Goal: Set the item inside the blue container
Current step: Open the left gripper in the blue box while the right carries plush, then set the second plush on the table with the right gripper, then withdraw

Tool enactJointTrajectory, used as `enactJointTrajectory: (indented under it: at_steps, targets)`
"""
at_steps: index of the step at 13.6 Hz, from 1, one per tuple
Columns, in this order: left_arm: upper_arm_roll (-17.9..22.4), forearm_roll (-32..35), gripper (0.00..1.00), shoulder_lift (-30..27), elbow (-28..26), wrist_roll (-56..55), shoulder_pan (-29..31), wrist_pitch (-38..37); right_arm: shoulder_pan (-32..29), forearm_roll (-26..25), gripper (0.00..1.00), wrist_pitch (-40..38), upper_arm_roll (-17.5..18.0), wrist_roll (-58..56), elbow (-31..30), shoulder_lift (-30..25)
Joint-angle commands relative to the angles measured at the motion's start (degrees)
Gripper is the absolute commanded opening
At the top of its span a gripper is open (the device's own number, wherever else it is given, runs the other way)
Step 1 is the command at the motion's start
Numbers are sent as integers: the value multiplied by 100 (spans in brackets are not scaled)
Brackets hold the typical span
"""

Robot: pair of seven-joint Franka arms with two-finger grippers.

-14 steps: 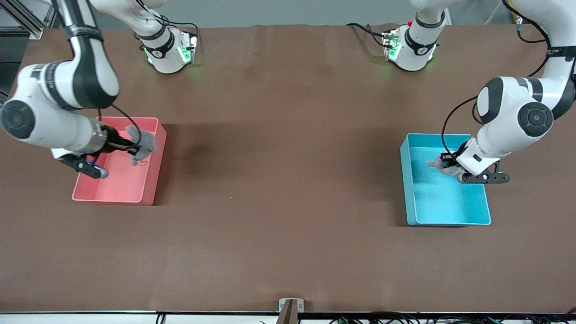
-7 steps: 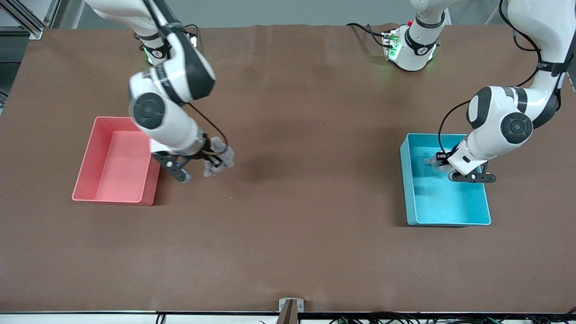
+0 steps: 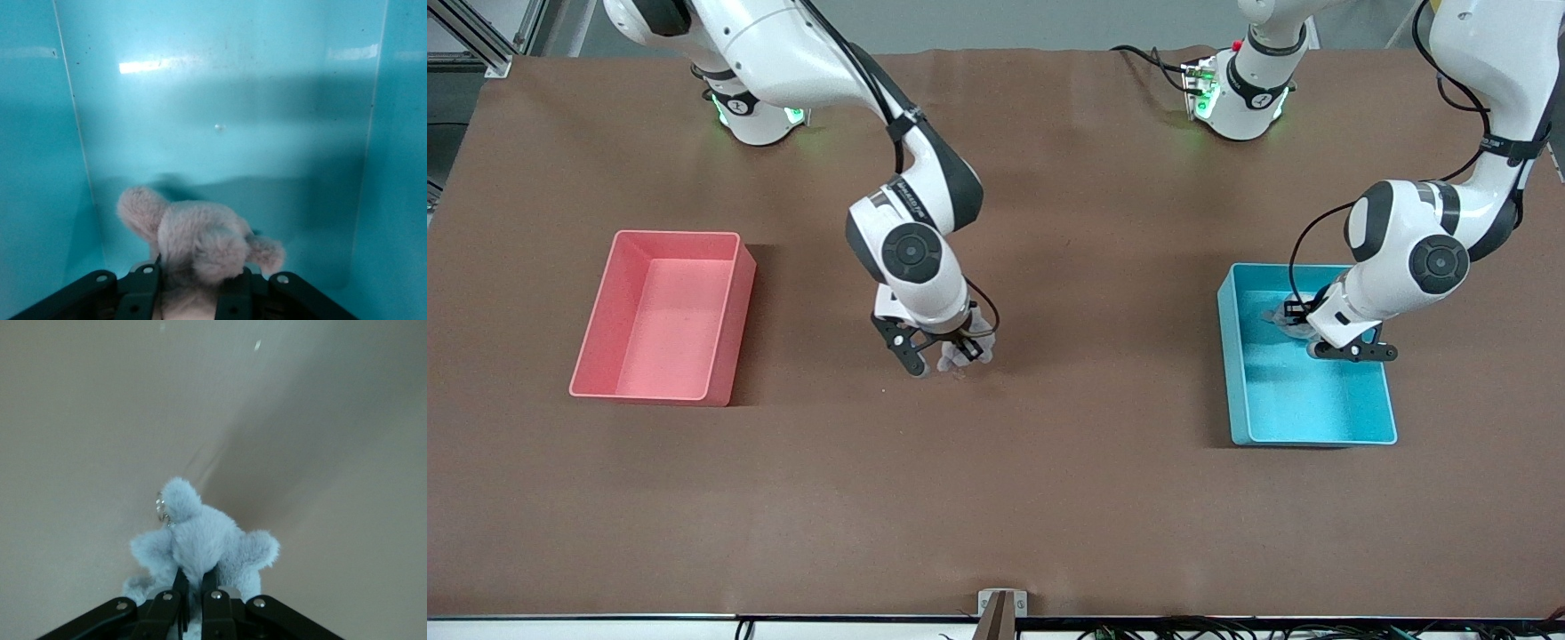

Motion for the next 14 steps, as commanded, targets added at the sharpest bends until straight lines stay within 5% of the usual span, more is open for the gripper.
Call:
enactJointTrajectory:
  at_steps: [1, 2, 3, 4, 5, 6, 11, 14]
  targets:
    - [-59, 112, 56, -60, 6, 35, 102, 60, 306, -261, 3, 378, -89, 724, 181, 339]
    - [-68, 112, 81, -77, 32, 35, 102, 60, 367, -279, 4, 537, -89, 831, 181, 427]
    - [-77, 112, 96, -104, 59, 35, 94, 60, 420, -280, 9, 669, -89, 884, 181, 506]
    - [-86, 112, 99, -147, 111, -8, 85, 26, 429, -280, 30, 697, -89, 893, 172, 533]
    - [-94, 112, 99, -226, 164, -43, 68, -10, 421, -288, 83, 697, -89, 893, 172, 534]
    - [-138, 104, 99, -296, 217, -52, 50, -71, 412, -323, 100, 688, -98, 876, 172, 534]
    - [-901, 16, 99, -534, 1085, -175, 67, -1562, 132, -333, 100, 531, -107, 552, 382, 358]
    - [-1630, -317, 99, -535, 1534, -928, 67, -2013, -255, -289, 100, -582, -89, -324, 794, 183]
